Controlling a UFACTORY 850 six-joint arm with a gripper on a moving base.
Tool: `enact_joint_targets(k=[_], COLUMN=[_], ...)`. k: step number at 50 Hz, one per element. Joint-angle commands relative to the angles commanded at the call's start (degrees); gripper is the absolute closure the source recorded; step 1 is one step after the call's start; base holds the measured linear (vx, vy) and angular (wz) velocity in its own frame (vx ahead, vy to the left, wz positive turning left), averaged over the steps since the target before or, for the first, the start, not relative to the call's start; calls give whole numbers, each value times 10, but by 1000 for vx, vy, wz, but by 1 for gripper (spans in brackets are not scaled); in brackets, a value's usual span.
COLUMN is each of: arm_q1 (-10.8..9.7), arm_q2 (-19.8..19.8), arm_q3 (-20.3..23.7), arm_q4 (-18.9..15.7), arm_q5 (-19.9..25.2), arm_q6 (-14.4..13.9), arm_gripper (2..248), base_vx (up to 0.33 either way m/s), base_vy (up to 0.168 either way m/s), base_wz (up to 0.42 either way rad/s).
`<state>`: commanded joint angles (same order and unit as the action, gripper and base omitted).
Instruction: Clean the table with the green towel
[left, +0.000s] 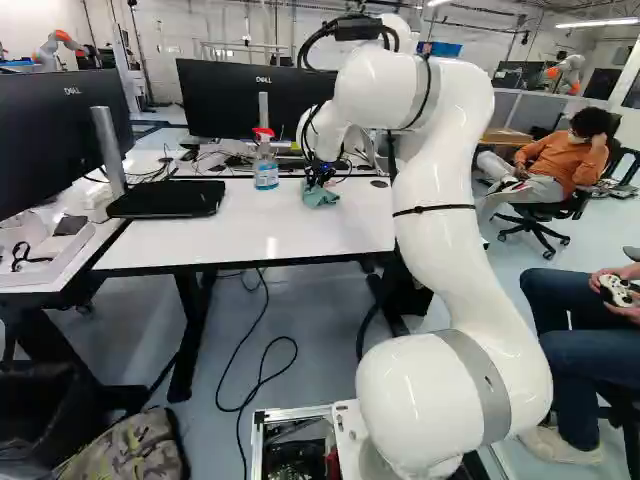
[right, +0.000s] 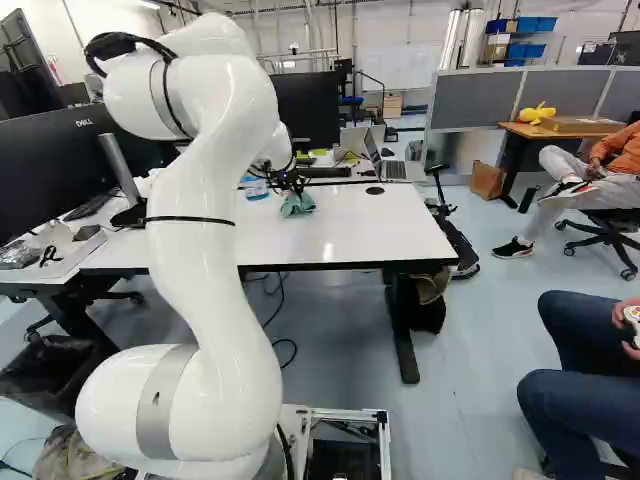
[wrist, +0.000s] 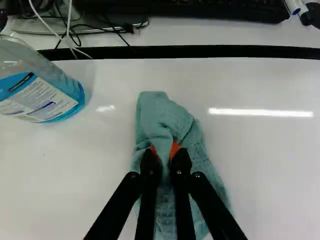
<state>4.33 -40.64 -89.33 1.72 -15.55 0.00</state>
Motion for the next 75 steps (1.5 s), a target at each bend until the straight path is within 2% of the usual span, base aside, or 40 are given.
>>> enact_joint_targets(k=[19,37,58,75], arm_q1=[11,34,60,66], arm_q2=[-43,-54,-28,12], arm_q3=[-62,-78,-40,17], arm_q4=[0,0,0,0], arm_q5=[0,0,0,0], arm_q6=[0,0,0,0], arm_gripper=[213,213,213,213], base_vx=[0,0,0,0], base_vy=[0,0,0,0], base_wz=[0,0,0,0])
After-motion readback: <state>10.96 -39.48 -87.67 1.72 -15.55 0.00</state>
